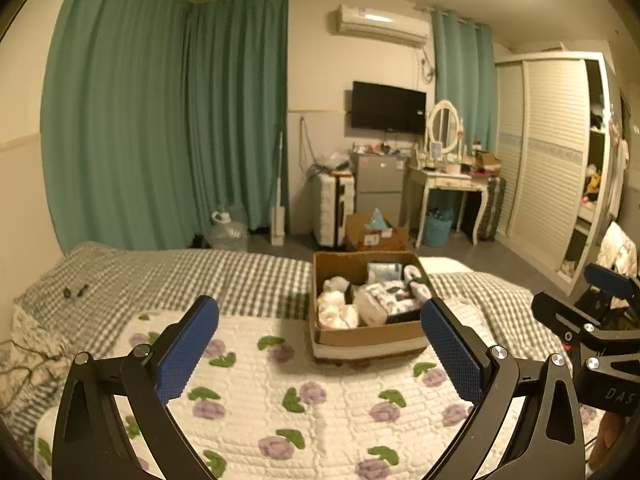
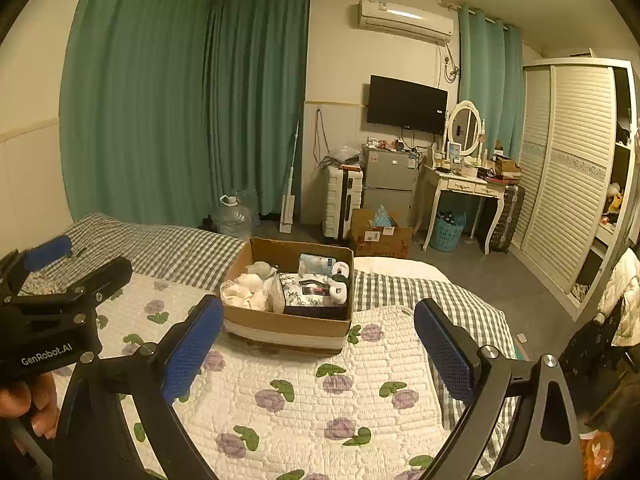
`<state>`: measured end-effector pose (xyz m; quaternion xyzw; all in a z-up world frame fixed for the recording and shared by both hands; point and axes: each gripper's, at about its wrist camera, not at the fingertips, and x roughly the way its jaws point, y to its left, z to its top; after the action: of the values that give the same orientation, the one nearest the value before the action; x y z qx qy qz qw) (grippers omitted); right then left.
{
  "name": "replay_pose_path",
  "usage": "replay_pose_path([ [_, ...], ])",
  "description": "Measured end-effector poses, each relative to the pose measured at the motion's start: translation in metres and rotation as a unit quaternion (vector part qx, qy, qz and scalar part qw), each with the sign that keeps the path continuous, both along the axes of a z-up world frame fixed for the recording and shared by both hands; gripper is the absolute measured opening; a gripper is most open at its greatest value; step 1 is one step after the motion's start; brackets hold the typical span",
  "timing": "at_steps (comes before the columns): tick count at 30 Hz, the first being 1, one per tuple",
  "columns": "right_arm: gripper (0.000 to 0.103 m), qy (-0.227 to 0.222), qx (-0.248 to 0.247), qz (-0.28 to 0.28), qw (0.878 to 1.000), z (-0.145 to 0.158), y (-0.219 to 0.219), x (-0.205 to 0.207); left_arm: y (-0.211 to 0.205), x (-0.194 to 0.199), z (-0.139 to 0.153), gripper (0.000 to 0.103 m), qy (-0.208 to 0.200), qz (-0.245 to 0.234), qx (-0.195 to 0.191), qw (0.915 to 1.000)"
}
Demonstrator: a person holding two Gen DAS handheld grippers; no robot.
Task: Organize soft objects
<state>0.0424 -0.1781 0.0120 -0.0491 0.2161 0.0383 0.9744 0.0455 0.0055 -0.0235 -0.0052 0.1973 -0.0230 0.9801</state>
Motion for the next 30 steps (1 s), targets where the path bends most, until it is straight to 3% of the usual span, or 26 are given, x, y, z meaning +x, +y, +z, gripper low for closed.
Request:
replay_pose_path([
  [30,0.097,0.003,0.004,0.0,1.0,-0.0076,0.0014,0.0005,0.0082,-0.0047,0.0053,0.103,-0.003,0.011,-0.007,0.9999],
])
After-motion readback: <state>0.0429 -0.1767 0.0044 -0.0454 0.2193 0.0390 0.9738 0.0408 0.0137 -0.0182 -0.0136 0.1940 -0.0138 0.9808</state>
